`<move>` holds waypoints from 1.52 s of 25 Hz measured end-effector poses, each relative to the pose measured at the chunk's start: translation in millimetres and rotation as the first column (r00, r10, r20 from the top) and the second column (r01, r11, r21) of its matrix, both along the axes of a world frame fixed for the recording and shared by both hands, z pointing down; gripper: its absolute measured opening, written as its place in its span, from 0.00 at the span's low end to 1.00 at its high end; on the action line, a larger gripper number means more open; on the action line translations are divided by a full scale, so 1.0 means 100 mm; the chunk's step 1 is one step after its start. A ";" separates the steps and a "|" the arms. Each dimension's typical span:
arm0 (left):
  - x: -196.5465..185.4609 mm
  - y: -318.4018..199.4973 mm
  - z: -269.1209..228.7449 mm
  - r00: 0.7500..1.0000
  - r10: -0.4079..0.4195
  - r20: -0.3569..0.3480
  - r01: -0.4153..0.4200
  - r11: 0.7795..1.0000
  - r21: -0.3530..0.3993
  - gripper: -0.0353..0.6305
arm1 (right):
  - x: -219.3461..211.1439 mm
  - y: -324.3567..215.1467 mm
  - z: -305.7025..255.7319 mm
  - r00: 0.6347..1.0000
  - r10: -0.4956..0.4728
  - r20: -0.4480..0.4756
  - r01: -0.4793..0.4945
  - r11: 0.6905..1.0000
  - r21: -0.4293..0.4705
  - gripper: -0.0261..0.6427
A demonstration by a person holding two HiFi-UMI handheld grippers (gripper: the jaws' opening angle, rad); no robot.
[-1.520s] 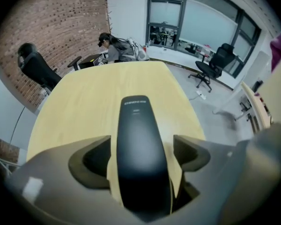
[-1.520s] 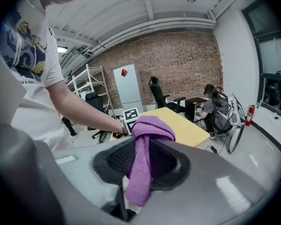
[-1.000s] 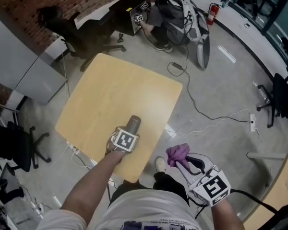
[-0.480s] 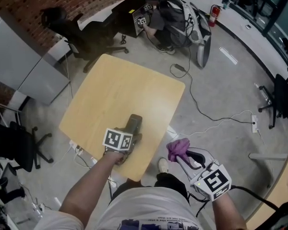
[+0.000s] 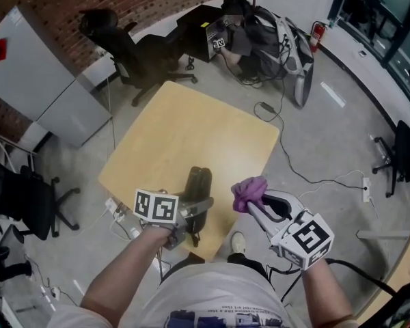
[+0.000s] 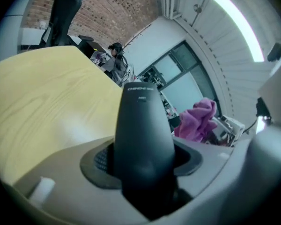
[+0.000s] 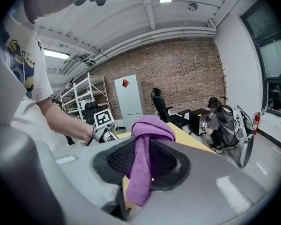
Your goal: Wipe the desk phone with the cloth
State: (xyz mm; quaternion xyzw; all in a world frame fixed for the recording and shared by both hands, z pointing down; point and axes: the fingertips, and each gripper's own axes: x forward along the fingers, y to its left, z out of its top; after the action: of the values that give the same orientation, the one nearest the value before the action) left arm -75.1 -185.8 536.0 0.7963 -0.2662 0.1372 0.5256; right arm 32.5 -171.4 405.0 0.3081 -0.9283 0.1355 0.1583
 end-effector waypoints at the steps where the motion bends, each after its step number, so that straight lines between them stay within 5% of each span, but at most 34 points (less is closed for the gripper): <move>1: 0.01 0.02 -0.05 1.000 0.005 -0.025 -0.005 1.000 -0.003 0.49 | -0.08 -0.07 -0.08 1.000 -0.009 0.017 0.009 1.000 0.016 0.18; 7: 0.03 0.09 -0.36 0.987 0.015 -0.159 -0.016 1.000 -0.004 0.49 | -0.54 -0.48 -0.40 0.995 -0.040 0.095 0.031 0.995 0.094 0.18; 25: -0.33 -0.05 -0.66 0.941 -0.103 -0.323 0.094 0.995 -0.043 0.49 | -0.99 0.13 -0.07 0.946 -0.073 0.316 0.133 0.976 -0.174 0.18; 29: -0.29 -0.05 -0.80 0.899 -0.135 -0.417 0.107 0.990 -0.090 0.49 | -1.05 0.33 -0.10 0.929 -0.098 0.356 0.175 0.966 -0.190 0.17; 34: -0.32 -0.12 -0.87 0.901 -0.143 -0.410 0.128 0.990 -0.065 0.49 | -1.12 0.66 -0.04 0.912 -0.203 0.358 0.285 0.939 -0.193 0.17; 38: -0.31 -0.14 -0.87 0.903 -0.145 -0.404 0.133 0.989 -0.059 0.49 | -1.05 0.52 -0.28 0.906 -0.199 0.374 0.259 0.958 -0.119 0.17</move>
State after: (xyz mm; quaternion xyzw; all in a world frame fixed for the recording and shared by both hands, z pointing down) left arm -106.0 -200.1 448.7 0.7785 -0.2048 -0.0657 0.5897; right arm -72.3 -119.6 376.8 0.1525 -0.9567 0.2464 0.0263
